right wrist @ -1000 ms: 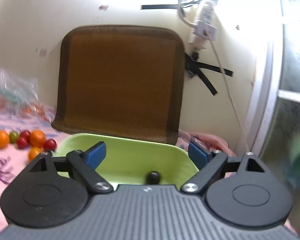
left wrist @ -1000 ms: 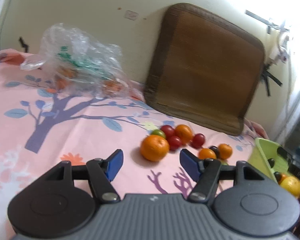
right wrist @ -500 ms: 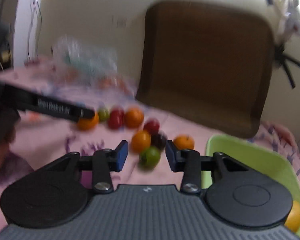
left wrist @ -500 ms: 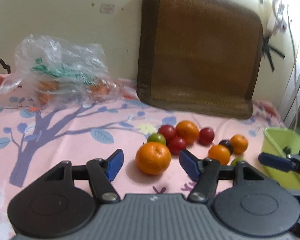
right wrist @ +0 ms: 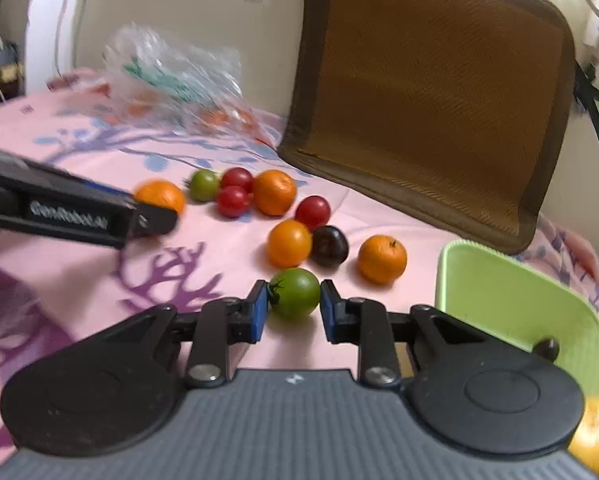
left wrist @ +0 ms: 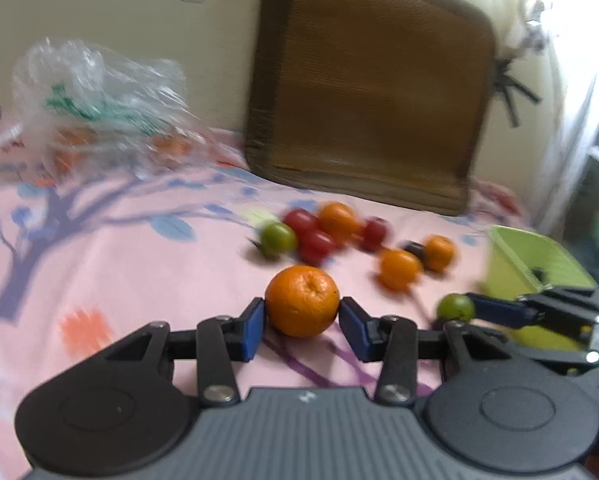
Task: Organize fruits
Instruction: 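Release the mandarin and lime into the green basket from both tools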
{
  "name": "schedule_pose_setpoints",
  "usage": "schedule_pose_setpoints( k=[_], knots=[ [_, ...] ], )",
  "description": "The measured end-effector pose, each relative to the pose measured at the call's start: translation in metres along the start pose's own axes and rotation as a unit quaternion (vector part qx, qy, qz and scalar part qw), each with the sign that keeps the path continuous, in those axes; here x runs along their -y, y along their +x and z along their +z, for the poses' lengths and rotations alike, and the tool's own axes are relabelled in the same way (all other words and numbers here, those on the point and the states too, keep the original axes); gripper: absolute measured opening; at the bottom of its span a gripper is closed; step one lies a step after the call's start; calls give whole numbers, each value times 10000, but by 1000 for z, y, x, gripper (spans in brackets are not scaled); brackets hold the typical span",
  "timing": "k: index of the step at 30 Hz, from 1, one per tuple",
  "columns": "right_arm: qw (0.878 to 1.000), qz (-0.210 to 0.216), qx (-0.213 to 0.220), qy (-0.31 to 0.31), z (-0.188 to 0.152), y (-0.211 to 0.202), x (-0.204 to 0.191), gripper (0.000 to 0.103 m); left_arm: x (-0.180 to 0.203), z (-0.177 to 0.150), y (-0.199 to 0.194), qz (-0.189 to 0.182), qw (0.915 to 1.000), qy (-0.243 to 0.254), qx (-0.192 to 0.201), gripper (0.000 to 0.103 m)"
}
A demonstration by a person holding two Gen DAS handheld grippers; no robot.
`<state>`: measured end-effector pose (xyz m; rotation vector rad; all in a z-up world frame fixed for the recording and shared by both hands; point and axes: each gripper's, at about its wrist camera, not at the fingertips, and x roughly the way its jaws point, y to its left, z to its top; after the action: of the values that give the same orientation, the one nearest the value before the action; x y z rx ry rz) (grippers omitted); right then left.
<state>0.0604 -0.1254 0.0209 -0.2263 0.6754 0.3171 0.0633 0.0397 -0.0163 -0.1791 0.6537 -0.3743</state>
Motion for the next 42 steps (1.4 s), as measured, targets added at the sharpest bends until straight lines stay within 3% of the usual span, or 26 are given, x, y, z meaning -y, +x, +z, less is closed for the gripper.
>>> schedule_pose_setpoints(
  k=[6, 11, 14, 20, 27, 29, 32, 38, 42],
  knots=[
    [9974, 403, 543, 235, -27, -55, 12, 30, 25, -7, -14, -944, 9952, -257, -66, 41],
    [9895, -341, 1270, 596, -37, -91, 43, 30, 67, 15, -12, -1621, 9866, -149, 47, 41],
    [9837, -797, 1347, 891, -43, -96, 68, 31, 102, 23, 3, -1861, 9825, 72, -38, 41],
    [9793, -1229, 1154, 1116, -60, -87, 95, 31, 156, 28, 39, -1560, 9851, 699, -177, 42],
    [9766, -1327, 1146, 1246, -65, -80, 105, 33, 179, 27, 64, -1276, 9860, 980, -448, 42],
    [9760, -1304, 1184, 1284, -66, -78, 106, 43, 180, 27, 63, -1221, 9864, 1029, -393, 47],
    [9754, -1323, 1243, 1249, -66, -80, 104, 47, 177, 29, 53, -1166, 9875, 1030, -262, 51],
    [9714, -1349, 1406, 1358, -66, -92, 104, 47, 129, 52, 7, -1016, 9927, 408, 516, 51],
    [9698, -1214, 1570, 1421, -60, -101, 99, 47, 68, 54, -20, -291, 9962, 19, 816, 51]
  ],
)
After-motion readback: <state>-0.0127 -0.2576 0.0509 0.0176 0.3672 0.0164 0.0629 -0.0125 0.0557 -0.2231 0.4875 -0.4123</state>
